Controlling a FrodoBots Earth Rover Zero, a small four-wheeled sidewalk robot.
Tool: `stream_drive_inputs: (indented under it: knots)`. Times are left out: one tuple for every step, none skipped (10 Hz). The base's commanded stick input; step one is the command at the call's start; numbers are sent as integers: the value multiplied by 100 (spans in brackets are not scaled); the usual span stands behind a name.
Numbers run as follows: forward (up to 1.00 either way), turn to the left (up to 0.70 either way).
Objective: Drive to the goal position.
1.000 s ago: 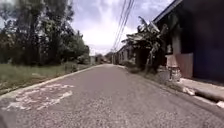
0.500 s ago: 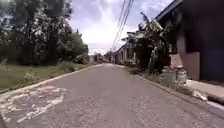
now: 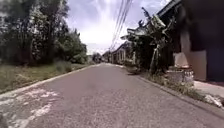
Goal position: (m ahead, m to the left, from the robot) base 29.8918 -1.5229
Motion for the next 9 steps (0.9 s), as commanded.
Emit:
stream_drive_inputs:
  knots:
    - [70,0]
    - [70,0]
    - [70,0]
    - [70,0]
    - [70,0]
    - [70,0]
    - [70,0]
    - [70,0]
    - [70,0]
